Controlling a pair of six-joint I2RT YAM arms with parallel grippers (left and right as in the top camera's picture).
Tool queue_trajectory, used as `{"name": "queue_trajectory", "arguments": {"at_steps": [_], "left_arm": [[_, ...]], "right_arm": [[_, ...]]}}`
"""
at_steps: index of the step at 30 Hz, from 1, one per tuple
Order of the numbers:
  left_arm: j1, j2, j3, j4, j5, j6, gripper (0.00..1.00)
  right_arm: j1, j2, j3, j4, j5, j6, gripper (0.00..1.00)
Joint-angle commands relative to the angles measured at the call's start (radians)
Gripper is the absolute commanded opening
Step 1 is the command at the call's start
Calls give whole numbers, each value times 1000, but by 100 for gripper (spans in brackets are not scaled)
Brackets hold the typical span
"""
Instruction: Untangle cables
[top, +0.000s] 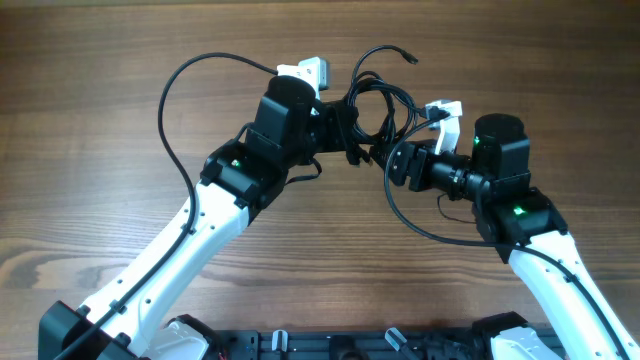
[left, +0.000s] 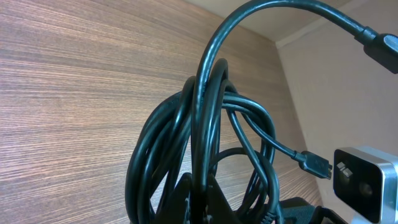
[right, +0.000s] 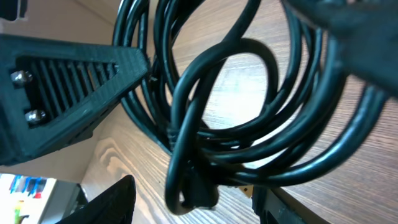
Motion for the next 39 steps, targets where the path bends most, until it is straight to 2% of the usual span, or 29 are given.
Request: {"name": "queue_trajectory", "arguments": {"at_steps": [1, 14, 20, 26, 31, 35, 37, 39], "left_arm": [[-4, -24, 18, 11, 43, -17, 4], [-4, -24, 18, 11, 57, -17, 4], [-4, -24, 18, 11, 57, -16, 4], [-4, -24, 18, 11, 57, -16, 4], [-4, -24, 18, 10, 49, -9, 4], [2, -24, 18, -6, -4, -8, 4], [11, -24, 18, -18, -31, -9, 4], [31, -24, 18, -34, -48, -9, 4]], "right_arm": [[4, 0, 19, 3, 48, 7, 61], [7, 0, 19, 14, 27, -40, 21], [7, 0, 19, 14, -71, -190, 11], [7, 0, 19, 18, -153, -322, 5], [7, 0, 19, 56, -272, -431, 5], [7, 0, 19, 67, -272, -430, 6], [7, 0, 19, 66, -272, -420, 14], [7, 0, 19, 58, -272, -418, 41]]}}
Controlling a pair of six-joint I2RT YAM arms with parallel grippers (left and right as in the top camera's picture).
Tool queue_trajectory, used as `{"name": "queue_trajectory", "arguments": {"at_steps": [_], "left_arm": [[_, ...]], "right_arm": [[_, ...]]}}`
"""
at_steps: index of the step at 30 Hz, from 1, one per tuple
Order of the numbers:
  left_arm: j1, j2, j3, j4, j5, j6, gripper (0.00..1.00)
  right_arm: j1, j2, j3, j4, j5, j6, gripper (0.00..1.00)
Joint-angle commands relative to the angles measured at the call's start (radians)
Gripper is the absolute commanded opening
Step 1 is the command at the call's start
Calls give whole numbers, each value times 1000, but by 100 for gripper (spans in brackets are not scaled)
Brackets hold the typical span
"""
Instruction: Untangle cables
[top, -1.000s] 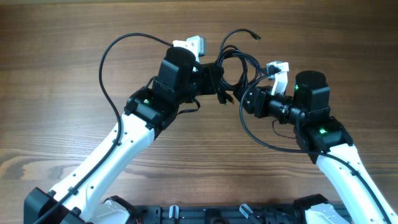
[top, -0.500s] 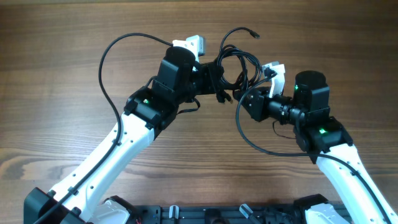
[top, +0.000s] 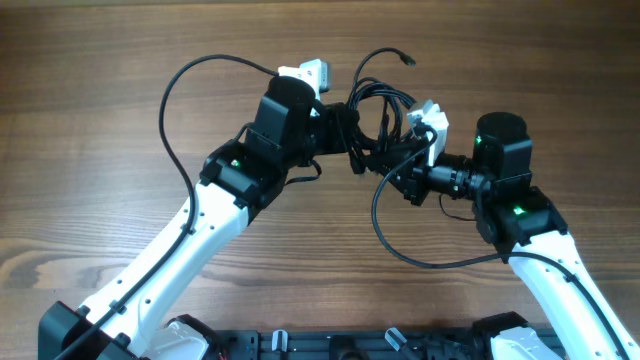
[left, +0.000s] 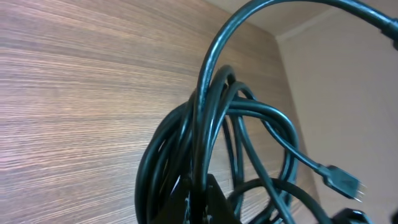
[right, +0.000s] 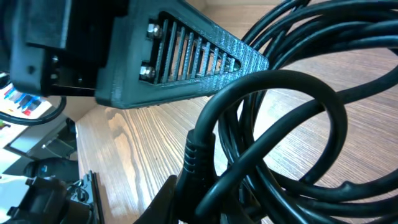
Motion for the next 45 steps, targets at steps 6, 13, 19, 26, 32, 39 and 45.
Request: {"name": "queue_trajectory", "arguments": {"at_steps": [6, 13, 19, 26, 32, 39, 45], "left_arm": [[68, -24, 18, -27, -61, 1, 4], [68, -24, 18, -29, -47, 2, 4], [67, -24, 18, -59, -44, 29, 4], [58, -24, 18, -55, 44, 143, 4], [55, -24, 18, -51, 47, 229, 4], [34, -24, 18, -19, 47, 264, 4], [34, -24, 18, 6, 47, 264, 4]], "right_arm": [[5, 0, 19, -32, -16, -23, 100], [5, 0, 19, -48, 233, 213, 100], [5, 0, 19, -48, 310, 363, 100], [5, 0, 19, -46, 369, 466, 100], [5, 0, 19, -48, 343, 479, 100], [5, 0, 19, -47, 235, 515, 98], [5, 0, 19, -49, 146, 411, 95]]}}
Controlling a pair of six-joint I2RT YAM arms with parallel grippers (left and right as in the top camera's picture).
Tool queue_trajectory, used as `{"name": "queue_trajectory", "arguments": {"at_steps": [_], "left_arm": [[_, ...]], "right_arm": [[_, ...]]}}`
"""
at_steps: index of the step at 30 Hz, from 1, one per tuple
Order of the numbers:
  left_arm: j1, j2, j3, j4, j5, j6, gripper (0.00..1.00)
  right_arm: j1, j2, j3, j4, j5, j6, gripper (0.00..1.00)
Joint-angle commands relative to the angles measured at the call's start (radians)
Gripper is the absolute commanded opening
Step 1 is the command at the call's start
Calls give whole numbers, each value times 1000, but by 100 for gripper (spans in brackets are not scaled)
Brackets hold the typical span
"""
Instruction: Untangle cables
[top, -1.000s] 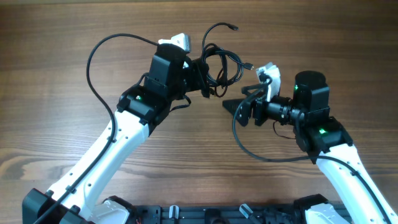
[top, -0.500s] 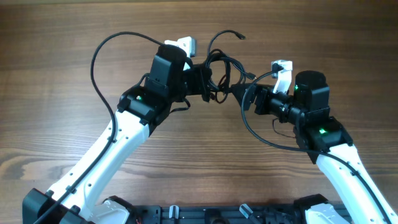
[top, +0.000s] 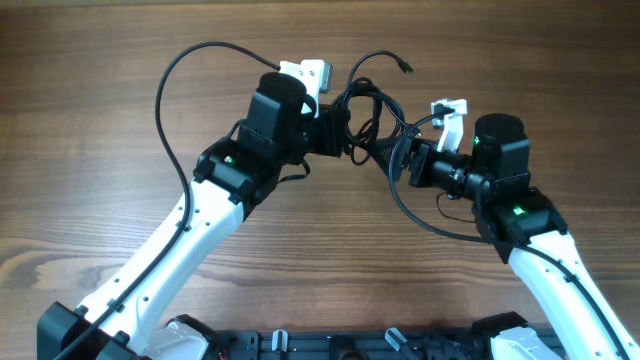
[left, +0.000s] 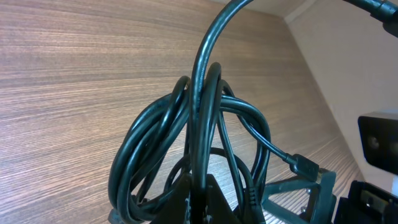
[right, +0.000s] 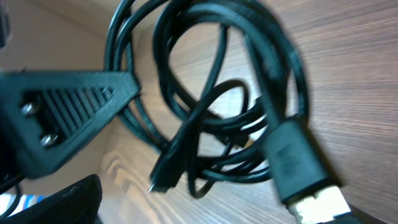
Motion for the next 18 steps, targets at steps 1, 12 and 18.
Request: {"name": "queue_trajectory", "arguments": {"at_steps": [1, 12, 18], "left_arm": [[-2, -24, 18, 24, 20, 24, 4], [-12, -23, 18, 47, 24, 15, 4], [-60, -22, 18, 62, 27, -32, 4]], "right_arm": [[5, 0, 19, 0, -72, -72, 95], [7, 0, 19, 92, -241, -114, 95], [35, 0, 19, 137, -254, -120, 97]]}}
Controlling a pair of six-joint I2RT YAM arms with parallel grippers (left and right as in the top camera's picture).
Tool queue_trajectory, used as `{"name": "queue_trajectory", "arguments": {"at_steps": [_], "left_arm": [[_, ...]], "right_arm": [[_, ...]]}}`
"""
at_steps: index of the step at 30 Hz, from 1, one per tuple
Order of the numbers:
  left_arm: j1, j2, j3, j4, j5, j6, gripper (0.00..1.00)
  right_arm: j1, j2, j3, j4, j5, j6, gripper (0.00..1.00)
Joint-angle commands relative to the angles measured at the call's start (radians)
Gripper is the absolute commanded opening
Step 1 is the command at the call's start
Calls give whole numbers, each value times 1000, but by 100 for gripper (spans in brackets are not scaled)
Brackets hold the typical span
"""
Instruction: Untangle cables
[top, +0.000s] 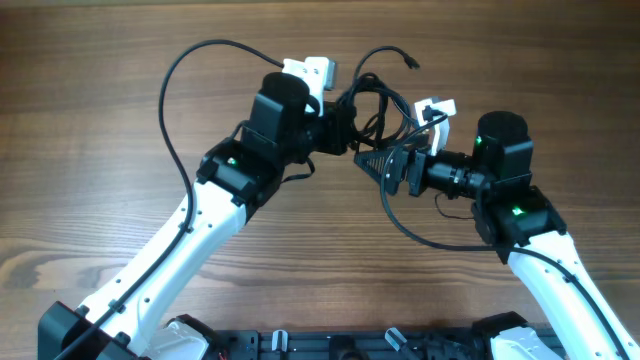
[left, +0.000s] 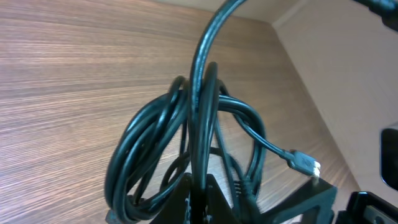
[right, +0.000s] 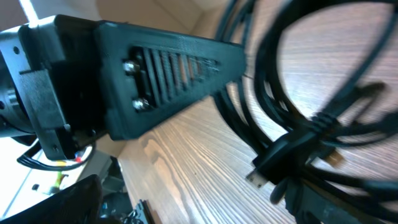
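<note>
A tangled bundle of black cables (top: 377, 103) hangs off the table, with my left gripper (top: 347, 128) shut on one of its strands. In the left wrist view the fingers (left: 214, 200) pinch a strand that rises straight up, the loops (left: 149, 146) drooping to the left and a USB plug (left: 305, 163) sticking out at the right. My right gripper (top: 385, 168) is open just below and to the right of the bundle. In the right wrist view a plug end (right: 280, 158) and blurred loops hang ahead of the spread jaws, with the left gripper's ribbed finger (right: 168, 65) above.
The wooden table (top: 90, 180) lies under both arms. Each arm carries its own black wrist cable: a wide loop (top: 168, 110) on the left arm and a loop (top: 425, 238) under the right arm. White camera mounts (top: 310, 70) stand close to the bundle.
My right gripper has moved left, from beside the bundle to close beneath it and the left gripper. The left gripper still holds the same strand, shifted only slightly.
At first my left gripper held the bundle up while the right gripper stood to its right. Then the right gripper was in among the loops. After that it was back at the right. Now it is open under the bundle, and the bundle looks as tangled as before.
</note>
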Motion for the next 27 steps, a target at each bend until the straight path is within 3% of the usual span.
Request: {"name": "queue_trajectory", "arguments": {"at_steps": [1, 13, 21, 27], "left_arm": [[-35, -22, 18, 16, 27, -20, 4], [-47, -22, 18, -2, 26, -19, 4], [-42, -22, 18, -18, -204, -39, 4], [-42, -22, 18, -13, -222, -60, 4]], "right_arm": [[25, 0, 19, 27, -39, -24, 97], [24, 4, 19, 51, 118, -20, 97], [24, 4, 19, 14, 119, 5, 97], [24, 4, 19, -78, 165, 2, 97]]}}
